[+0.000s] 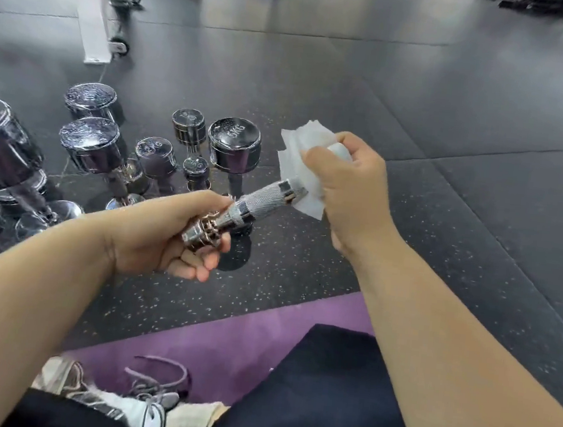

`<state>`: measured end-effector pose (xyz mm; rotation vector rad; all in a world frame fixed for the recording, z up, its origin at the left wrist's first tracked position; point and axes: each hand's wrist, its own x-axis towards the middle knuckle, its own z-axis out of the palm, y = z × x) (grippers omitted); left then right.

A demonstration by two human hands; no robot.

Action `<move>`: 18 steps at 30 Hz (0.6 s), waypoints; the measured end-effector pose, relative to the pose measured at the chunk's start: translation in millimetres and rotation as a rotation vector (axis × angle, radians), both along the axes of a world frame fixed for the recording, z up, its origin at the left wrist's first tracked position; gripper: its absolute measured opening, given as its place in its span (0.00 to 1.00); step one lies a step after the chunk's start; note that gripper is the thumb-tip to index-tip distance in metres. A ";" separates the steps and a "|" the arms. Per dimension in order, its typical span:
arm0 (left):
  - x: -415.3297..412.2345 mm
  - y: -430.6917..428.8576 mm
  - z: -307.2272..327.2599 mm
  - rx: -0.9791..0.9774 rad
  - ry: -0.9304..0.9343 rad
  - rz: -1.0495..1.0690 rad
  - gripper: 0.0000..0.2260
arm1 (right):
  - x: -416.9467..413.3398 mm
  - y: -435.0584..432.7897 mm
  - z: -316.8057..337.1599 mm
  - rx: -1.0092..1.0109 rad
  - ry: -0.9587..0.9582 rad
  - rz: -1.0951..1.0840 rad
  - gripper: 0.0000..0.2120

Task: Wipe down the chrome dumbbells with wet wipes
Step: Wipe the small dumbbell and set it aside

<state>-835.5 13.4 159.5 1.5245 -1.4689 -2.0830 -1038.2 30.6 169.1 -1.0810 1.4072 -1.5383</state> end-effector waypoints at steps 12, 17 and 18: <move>-47.9 34.1 -0.4 -0.086 0.324 0.159 0.13 | 26.4 7.5 -14.8 0.234 -0.470 0.214 0.24; -37.2 29.2 3.0 0.012 0.342 0.128 0.11 | 6.8 1.4 -0.7 0.197 -0.611 0.156 0.21; -39.3 29.3 1.6 0.012 0.350 0.147 0.11 | 9.8 1.8 -0.1 0.213 -0.633 0.148 0.22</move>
